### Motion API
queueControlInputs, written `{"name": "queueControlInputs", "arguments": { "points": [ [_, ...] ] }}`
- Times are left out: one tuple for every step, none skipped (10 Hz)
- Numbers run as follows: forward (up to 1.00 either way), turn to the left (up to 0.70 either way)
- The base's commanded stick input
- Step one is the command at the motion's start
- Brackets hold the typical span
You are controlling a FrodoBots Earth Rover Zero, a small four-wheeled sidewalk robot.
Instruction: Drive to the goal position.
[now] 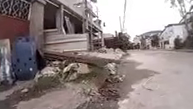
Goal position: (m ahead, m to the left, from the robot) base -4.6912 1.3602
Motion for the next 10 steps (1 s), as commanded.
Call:
{"name": "queueControlInputs", "arguments": {
  "points": [
    [0.00, -0.45],
    [0.00, -0.45],
    [0.00, -0.45],
    [0.00, -0.45],
    [0.00, -0.45],
    [0.00, -0.45],
    [0.00, -0.45],
    [0.00, -0.45],
    [0.00, -0.45],
    [0.00, -0.45]
  ]
}}
